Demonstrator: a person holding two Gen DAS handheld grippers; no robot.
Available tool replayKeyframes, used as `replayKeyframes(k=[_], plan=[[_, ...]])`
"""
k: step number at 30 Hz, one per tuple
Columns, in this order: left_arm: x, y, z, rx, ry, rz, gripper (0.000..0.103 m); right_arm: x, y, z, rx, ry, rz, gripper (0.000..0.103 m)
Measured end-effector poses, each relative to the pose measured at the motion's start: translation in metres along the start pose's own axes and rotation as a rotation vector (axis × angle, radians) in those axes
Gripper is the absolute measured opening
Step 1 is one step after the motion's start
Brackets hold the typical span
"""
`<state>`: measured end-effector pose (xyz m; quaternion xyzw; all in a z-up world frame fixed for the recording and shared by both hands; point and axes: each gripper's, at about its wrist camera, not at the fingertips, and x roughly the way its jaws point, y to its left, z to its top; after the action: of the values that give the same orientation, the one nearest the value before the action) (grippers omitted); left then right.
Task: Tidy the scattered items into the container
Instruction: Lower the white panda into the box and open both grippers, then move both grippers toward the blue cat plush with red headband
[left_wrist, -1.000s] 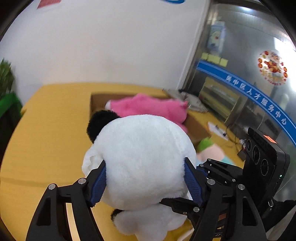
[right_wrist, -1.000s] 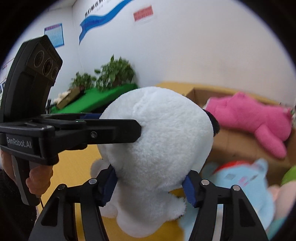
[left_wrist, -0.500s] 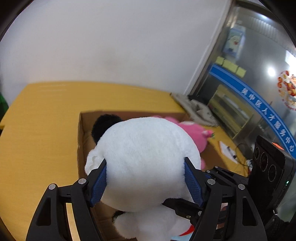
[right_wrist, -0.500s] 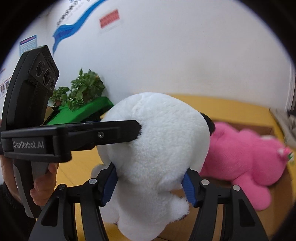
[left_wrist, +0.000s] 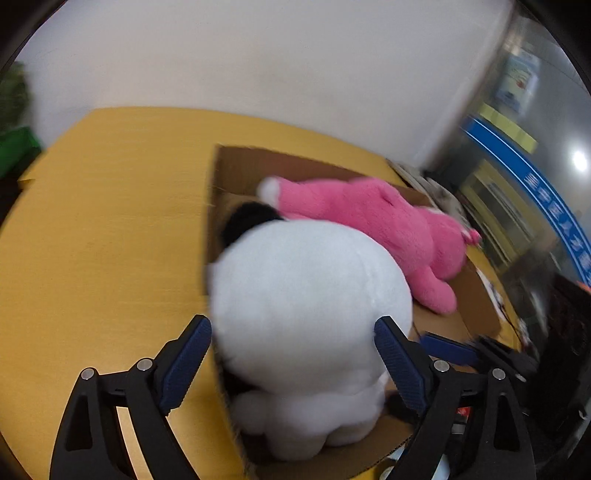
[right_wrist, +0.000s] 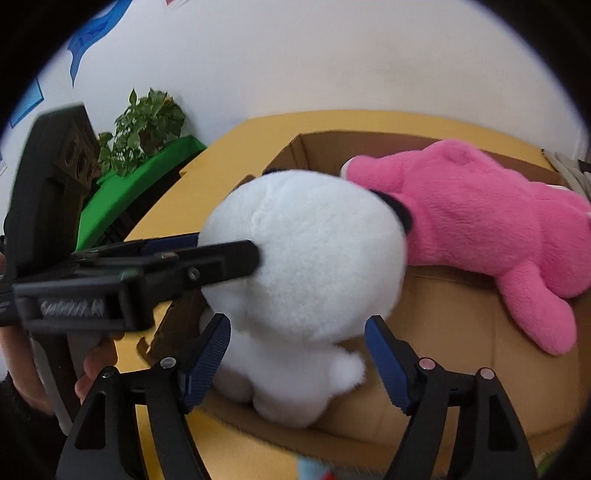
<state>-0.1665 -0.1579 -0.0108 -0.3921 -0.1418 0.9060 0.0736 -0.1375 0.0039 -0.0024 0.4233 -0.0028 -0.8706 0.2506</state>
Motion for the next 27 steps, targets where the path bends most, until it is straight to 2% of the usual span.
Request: replayKeyframes(k=[1,3,5,7,11,15,19,27], plan=[[-0.014,-0.004,-0.004,-0.001,-0.035,0.019,0.093,-0.017,-0.005,-0.007,0.017,-0.034,0.0,0.082],[-0.044,-0.019,-0.016,0.018,-0.096,0.022,0.103,-0.048,-0.012,-0.021,0.034,-0.097,-0.004,0.084],[-0.067,-0.044,-0.032,0.062,-0.131,0.016,0.103,-0.071,-0.014,-0.036,0.015,-0.132,-0.051,0.085],[-0.08,-0.07,-0.049,0.129,-0.132,0.008,0.103,-0.087,-0.011,-0.052,-0.018,-0.154,-0.13,0.085],[-0.102,-0.113,-0.087,0.187,-0.187,0.081,0.103,-0.114,-0.019,-0.076,-0.034,-0.185,-0.211,0.085],[-0.112,-0.135,-0.108,0.191,-0.193,0.038,0.103,-0.135,-0.028,-0.088,-0.022,-0.215,-0.253,0.085],[-0.111,-0.146,-0.116,0.189,-0.177,0.029,0.103,-0.15,-0.031,-0.102,-0.036,-0.235,-0.28,0.085],[-0.125,-0.155,-0.122,0.204,-0.177,0.035,0.103,-0.163,-0.039,-0.113,-0.013,-0.249,-0.267,0.085]])
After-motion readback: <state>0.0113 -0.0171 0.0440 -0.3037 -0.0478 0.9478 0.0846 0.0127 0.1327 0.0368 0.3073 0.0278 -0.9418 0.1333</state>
